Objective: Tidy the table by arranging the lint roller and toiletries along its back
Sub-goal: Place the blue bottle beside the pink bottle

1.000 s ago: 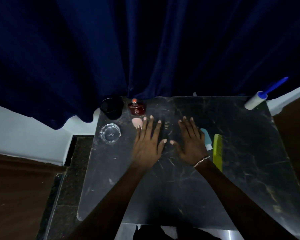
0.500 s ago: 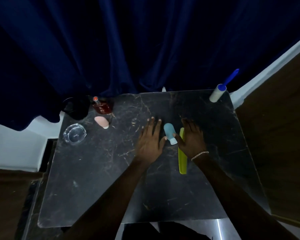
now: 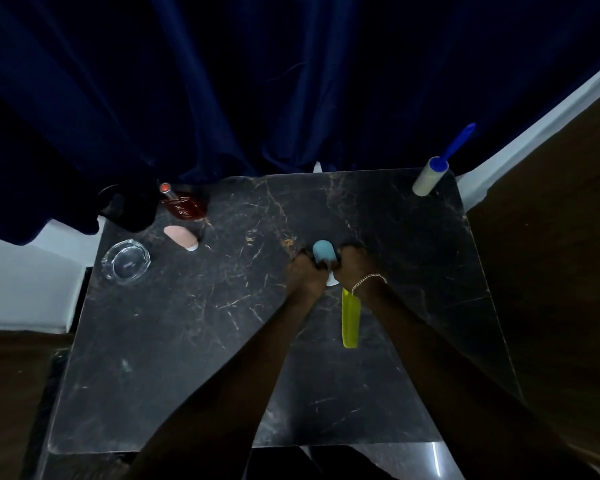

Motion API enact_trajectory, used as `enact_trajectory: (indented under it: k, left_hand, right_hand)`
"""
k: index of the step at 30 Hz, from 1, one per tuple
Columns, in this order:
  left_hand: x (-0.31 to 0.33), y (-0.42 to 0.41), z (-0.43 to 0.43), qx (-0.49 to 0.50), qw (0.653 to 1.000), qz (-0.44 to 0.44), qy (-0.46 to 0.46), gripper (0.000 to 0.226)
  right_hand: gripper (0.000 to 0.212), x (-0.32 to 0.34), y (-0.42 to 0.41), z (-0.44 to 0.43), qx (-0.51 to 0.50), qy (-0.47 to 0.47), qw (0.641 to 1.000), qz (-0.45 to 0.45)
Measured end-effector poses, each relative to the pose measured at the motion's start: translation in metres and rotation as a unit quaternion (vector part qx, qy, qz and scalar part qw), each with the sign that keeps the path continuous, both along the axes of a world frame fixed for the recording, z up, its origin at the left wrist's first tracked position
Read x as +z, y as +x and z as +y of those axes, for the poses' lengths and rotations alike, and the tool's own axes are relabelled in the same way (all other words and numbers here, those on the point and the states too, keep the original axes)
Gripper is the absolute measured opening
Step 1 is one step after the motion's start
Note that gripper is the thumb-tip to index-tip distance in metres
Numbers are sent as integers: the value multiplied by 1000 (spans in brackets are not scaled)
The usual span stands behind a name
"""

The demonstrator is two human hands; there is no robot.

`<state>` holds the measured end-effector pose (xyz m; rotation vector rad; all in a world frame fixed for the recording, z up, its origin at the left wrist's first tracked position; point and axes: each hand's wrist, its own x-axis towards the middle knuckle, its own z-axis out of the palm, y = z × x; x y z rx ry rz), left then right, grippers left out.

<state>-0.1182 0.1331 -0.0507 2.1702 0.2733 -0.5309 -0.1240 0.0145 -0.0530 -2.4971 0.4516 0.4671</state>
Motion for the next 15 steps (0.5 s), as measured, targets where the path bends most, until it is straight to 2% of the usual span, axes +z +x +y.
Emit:
enact_trajectory:
  k: [5, 15]
  left_hand:
    - [-3, 1, -6, 27, 999, 15, -21, 41]
    - [14, -13, 25, 52, 998, -17, -44, 38]
  right_hand:
    - [28, -6, 0, -2, 13, 9, 1000, 9]
    - [40, 1, -19, 13, -47, 144, 987, -49]
